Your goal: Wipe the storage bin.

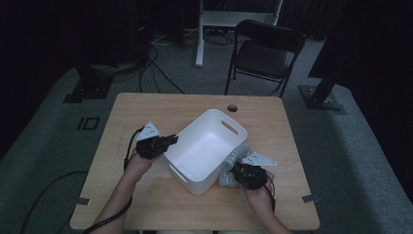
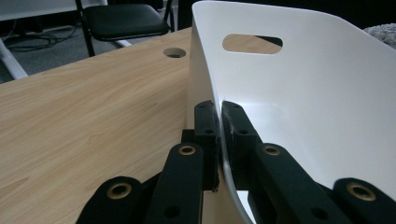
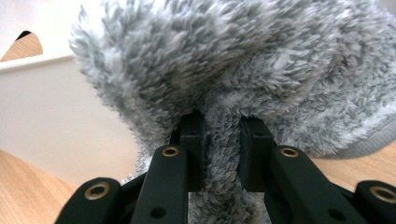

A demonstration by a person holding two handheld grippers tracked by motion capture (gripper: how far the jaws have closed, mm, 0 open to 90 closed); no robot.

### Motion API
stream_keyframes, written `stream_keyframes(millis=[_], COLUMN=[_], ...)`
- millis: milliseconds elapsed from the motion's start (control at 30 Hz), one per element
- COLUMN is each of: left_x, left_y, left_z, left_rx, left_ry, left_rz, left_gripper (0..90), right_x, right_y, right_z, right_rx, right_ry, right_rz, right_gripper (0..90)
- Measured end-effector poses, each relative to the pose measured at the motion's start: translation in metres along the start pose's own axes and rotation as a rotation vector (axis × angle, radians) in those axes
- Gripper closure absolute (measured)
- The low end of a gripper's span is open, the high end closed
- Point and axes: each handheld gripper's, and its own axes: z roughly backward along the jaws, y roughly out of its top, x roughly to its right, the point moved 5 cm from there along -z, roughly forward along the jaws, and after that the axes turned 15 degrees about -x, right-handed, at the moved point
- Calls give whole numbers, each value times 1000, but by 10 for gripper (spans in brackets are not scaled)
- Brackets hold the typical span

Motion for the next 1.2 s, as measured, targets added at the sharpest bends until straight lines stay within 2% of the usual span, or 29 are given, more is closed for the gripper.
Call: stream_keyframes(millis=[233,567,700,767,967,1100,1200], left_x=[0,1,1,0,0,0,1], left_y=[2,2,2,2,2,2,2], left_z=[-1,-2,-2,-3,-3,-3,-3], left_rx=[-8,-11,-5,4,0,-2,-5], left_ry=[28,45,51,49,64,63,49], left_rz=[12,16,24,41,37,36,31], left_gripper=[857,855,855,845,849,853,853], right_x=[7,22,22,20,7,-9,-17], right_y=[-3,-13,-12,-10,1,10,10], right_z=[-10,-33,-31,-27,0,20,18], right_rx=[-33,-107,-113,-102,-21,48,44], right_ry=[-2,2,6,27,69,70,52], right_rz=[-24,-62,-67,-75,-40,13,47], right_gripper=[754,752,753,753,753,752,752])
